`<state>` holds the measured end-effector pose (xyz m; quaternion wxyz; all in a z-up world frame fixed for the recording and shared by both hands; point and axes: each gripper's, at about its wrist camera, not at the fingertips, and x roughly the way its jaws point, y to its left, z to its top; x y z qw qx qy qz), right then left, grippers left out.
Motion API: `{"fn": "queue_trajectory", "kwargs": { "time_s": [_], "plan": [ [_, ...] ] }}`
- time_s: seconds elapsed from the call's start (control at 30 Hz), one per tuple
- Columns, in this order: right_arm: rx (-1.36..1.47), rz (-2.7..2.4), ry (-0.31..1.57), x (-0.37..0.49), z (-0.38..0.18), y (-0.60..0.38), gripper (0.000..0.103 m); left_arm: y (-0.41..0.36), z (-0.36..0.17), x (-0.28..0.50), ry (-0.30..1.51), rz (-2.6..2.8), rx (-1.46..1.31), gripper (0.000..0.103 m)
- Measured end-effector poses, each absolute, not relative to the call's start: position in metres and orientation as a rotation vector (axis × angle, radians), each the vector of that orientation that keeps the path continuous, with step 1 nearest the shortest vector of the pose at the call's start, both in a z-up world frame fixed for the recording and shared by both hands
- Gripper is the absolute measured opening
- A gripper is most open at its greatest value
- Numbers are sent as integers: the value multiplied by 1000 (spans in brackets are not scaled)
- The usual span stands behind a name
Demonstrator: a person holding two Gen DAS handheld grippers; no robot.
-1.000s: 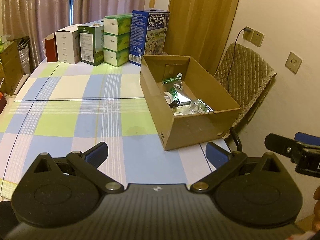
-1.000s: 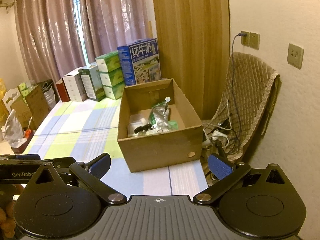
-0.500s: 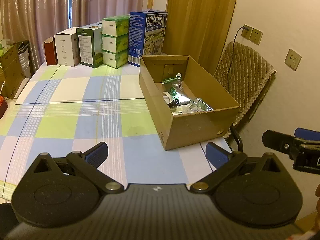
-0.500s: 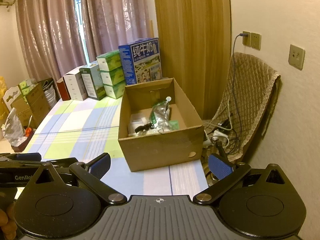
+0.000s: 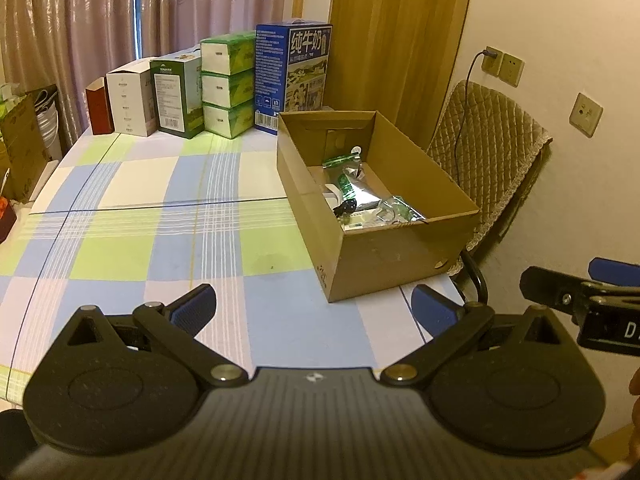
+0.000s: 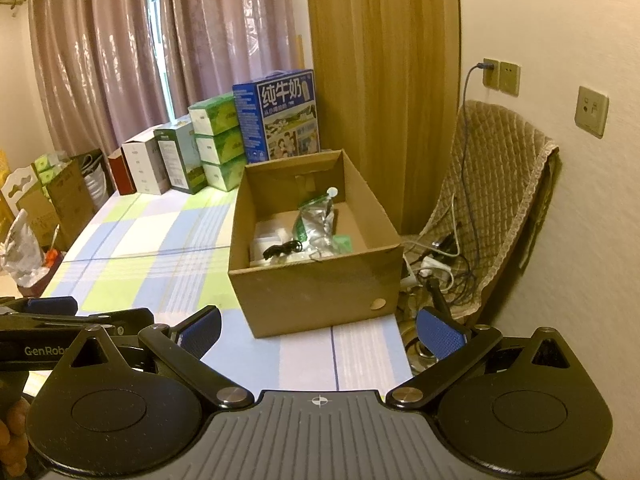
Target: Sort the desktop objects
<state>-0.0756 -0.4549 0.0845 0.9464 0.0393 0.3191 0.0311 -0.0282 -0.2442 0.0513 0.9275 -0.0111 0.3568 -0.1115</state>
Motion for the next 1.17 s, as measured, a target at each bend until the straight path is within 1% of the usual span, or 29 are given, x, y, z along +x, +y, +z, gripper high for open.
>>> {"fn": "queue_trajectory", "kwargs": {
  "time_s": [1.03,1.17],
  "plan": [
    [75,55,682,-75,75,-456,101,-251,46,-24,749,-244,-12,102],
    [70,56,687,-77,72,-452,101,-247,46,-27,724,-245,-17,102]
  ]
}}
